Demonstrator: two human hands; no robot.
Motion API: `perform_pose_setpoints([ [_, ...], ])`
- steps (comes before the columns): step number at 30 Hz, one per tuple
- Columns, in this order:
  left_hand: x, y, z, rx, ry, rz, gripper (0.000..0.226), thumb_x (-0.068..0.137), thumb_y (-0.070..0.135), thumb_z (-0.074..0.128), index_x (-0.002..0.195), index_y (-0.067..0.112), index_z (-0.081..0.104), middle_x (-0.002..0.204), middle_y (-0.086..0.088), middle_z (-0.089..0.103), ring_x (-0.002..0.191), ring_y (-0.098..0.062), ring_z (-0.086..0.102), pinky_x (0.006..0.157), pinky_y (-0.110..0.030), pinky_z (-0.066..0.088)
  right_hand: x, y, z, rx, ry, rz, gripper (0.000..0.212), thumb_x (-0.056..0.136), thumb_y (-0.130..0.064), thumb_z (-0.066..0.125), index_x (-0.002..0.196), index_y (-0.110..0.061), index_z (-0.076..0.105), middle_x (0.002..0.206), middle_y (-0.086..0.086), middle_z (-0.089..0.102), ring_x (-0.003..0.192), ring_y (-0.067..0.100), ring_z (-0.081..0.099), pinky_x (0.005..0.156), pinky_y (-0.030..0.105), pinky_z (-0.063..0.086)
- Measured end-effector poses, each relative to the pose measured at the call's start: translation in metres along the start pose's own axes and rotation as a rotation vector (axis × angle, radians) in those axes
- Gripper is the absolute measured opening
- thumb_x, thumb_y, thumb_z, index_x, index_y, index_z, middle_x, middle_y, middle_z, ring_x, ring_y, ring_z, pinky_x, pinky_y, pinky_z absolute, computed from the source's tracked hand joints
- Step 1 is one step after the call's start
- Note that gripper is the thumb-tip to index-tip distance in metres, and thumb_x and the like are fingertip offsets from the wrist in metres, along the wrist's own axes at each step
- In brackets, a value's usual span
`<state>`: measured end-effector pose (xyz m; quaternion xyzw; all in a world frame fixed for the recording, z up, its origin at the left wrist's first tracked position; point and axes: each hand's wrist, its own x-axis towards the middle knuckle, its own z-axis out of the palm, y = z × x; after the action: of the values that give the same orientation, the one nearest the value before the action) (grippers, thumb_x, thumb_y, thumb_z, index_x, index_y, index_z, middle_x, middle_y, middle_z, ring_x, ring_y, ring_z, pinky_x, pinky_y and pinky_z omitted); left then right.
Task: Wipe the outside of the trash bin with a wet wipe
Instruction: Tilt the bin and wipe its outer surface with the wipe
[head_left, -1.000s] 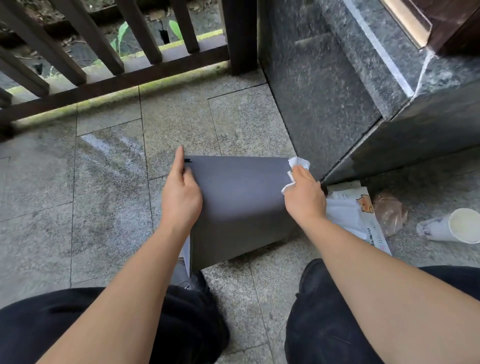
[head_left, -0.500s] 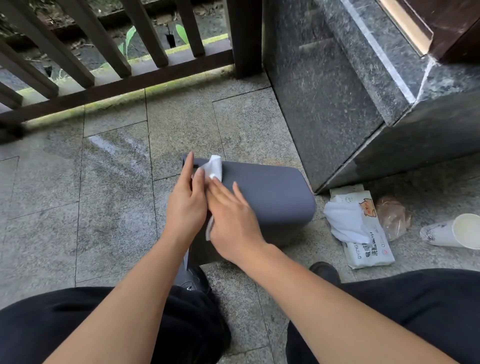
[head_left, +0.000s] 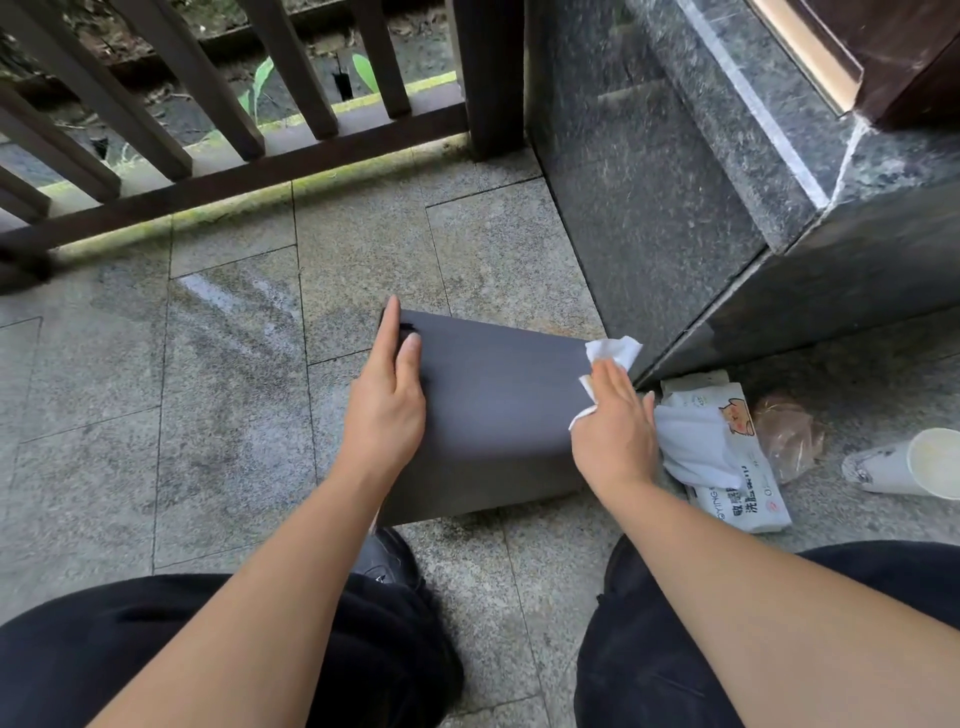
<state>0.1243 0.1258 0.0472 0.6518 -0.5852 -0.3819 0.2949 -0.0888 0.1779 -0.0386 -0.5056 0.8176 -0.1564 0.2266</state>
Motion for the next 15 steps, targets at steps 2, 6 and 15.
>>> perform_pose_setpoints([
  [2, -0.001, -0.002, -0.002, -0.029, -0.007, -0.006, 0.05, 0.105, 0.04, 0.035, 0.154, 0.036, 0.023, 0.146, 0.027, 0.027, 0.123, 0.022, 0.021, 0.088, 0.007, 0.015, 0.011, -0.006, -0.002, 0.013, -0.032, 0.031, 0.069, 0.081, -0.002, 0.043, 0.148, -0.014, 0.034, 0.157, -0.002, 0.03, 0.147, 0.012, 0.017, 0.12, 0.043, 0.006],
  [6, -0.007, -0.007, -0.003, -0.042, -0.006, -0.001, 0.052, 0.105, 0.041, 0.033, 0.155, 0.034, 0.02, 0.144, 0.034, 0.023, 0.111, 0.038, 0.017, 0.087, 0.008, 0.014, 0.021, -0.017, -0.004, 0.017, -0.074, 0.059, 0.056, 0.083, -0.007, 0.051, 0.139, -0.009, 0.041, 0.152, 0.004, 0.038, 0.143, 0.019, 0.026, 0.118, 0.047, 0.013],
  [15, -0.04, -0.006, -0.002, 0.17, -0.11, 0.074, 0.062, 0.097, 0.061, 0.037, 0.148, 0.059, 0.003, 0.116, 0.017, 0.063, 0.081, 0.006, 0.059, 0.067, -0.011, 0.041, 0.012, -0.001, -0.012, -0.023, -0.113, 0.211, 0.047, 0.085, -0.009, 0.047, 0.132, -0.003, 0.044, 0.137, 0.012, 0.046, 0.129, 0.031, 0.04, 0.107, 0.046, 0.03],
])
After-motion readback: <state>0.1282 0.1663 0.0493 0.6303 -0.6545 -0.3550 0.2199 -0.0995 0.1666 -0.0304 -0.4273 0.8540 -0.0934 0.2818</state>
